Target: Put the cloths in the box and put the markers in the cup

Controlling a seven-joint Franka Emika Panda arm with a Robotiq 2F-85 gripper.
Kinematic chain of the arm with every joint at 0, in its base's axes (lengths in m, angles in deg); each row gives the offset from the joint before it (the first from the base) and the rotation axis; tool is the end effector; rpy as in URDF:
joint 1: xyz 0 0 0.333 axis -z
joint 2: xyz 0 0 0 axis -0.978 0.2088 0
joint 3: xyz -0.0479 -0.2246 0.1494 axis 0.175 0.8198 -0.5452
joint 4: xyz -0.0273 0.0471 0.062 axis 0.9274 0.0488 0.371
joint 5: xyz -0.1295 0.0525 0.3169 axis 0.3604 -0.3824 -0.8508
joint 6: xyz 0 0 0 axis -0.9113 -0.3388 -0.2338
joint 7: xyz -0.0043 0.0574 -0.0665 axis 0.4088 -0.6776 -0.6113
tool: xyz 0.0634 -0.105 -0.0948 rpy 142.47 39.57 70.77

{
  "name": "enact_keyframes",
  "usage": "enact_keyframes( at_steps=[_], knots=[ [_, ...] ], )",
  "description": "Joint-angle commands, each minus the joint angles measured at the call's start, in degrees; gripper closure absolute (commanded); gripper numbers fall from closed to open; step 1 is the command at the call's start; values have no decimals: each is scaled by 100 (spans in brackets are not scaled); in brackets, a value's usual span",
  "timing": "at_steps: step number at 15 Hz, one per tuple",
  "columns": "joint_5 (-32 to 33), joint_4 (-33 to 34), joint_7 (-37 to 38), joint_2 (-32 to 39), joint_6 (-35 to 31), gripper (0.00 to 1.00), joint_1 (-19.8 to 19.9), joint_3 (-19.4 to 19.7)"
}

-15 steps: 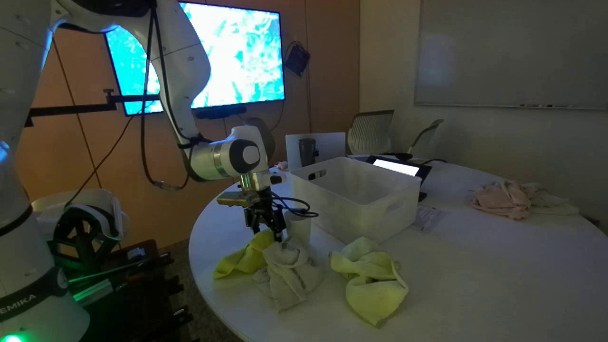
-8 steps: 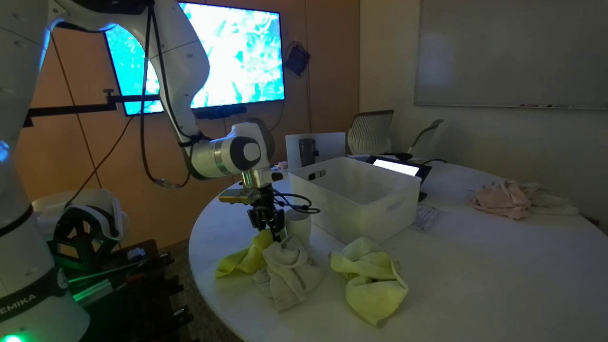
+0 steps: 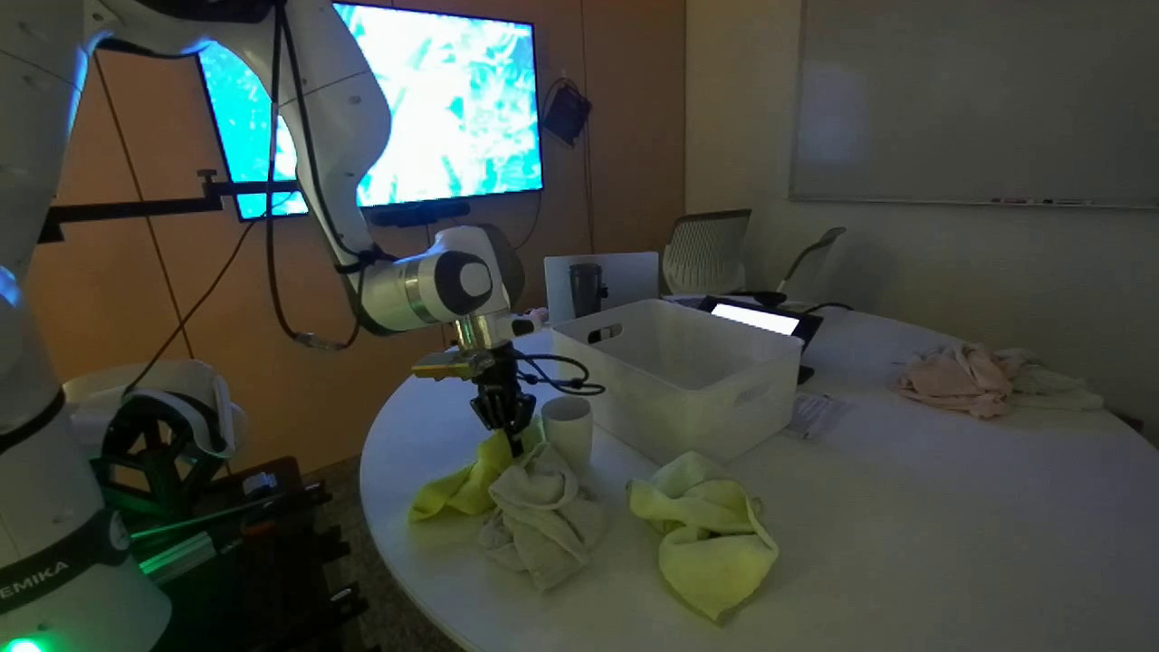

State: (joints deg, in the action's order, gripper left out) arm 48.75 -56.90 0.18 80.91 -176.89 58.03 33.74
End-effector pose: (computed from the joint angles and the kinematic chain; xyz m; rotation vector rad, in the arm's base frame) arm 0.4524 0.0999 0.1074 2.8216 0.5373 0.0040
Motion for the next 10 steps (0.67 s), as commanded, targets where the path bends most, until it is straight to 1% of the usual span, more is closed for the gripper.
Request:
enact_keyframes(
  at_steps=[1,4,7,10],
  knots=[
    [288,-41,146,-426,423,95,-203,35],
    [633,-44,144,-894,896,95,-271,-131],
    [891,71,64,-1444,1527,95,-210,-565],
    [874,323,-61,-1859,2050,95,-88,-1082]
  ],
)
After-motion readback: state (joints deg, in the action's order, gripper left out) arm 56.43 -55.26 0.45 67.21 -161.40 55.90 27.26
